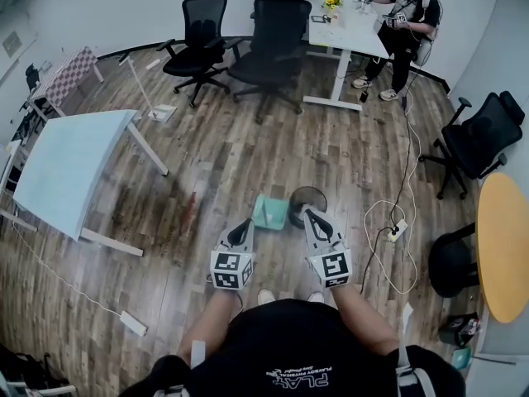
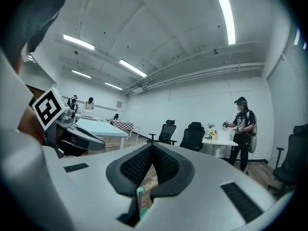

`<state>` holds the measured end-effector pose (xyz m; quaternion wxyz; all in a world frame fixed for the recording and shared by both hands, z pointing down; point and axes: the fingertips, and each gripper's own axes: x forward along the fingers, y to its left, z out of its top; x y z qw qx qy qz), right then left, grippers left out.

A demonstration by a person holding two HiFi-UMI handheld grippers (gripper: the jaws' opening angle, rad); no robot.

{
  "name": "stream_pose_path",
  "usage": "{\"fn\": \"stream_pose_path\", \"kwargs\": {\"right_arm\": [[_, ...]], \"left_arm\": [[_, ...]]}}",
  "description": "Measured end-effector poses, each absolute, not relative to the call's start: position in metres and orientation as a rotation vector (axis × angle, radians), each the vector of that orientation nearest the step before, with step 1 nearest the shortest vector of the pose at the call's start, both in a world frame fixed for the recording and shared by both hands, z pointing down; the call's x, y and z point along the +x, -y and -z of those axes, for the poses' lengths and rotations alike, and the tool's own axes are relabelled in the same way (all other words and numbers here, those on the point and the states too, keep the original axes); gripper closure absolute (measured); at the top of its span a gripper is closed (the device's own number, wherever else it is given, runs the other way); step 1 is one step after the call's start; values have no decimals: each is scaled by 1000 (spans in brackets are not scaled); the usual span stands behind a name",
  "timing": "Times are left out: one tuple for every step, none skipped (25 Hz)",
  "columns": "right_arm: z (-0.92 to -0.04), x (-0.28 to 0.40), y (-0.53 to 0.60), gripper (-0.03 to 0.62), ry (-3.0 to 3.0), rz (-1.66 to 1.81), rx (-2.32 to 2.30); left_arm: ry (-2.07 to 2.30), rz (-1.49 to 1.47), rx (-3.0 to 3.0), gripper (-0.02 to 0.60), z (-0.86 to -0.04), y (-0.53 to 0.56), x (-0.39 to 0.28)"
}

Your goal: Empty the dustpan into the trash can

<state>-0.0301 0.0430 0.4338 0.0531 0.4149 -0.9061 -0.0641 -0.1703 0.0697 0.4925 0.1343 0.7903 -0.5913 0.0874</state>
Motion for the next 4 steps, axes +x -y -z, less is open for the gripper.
{"fn": "stream_pose_path", "kwargs": {"right_arm": [[-429, -28, -39, 571, 2759, 210, 1257], [-424, -24, -35, 571, 2763, 227, 1253], [-418, -19, -31, 571, 2764, 247, 1248], [-413, -14, -27, 571, 2765, 269, 1244]], "left_arm": [[1722, -243, 2288, 557, -490, -66, -167], [1729, -229, 2287, 557, -487, -63, -162], [1734, -212, 2286, 557, -484, -59, -156], [1739, -195, 2285, 557, -481, -55, -150]]}}
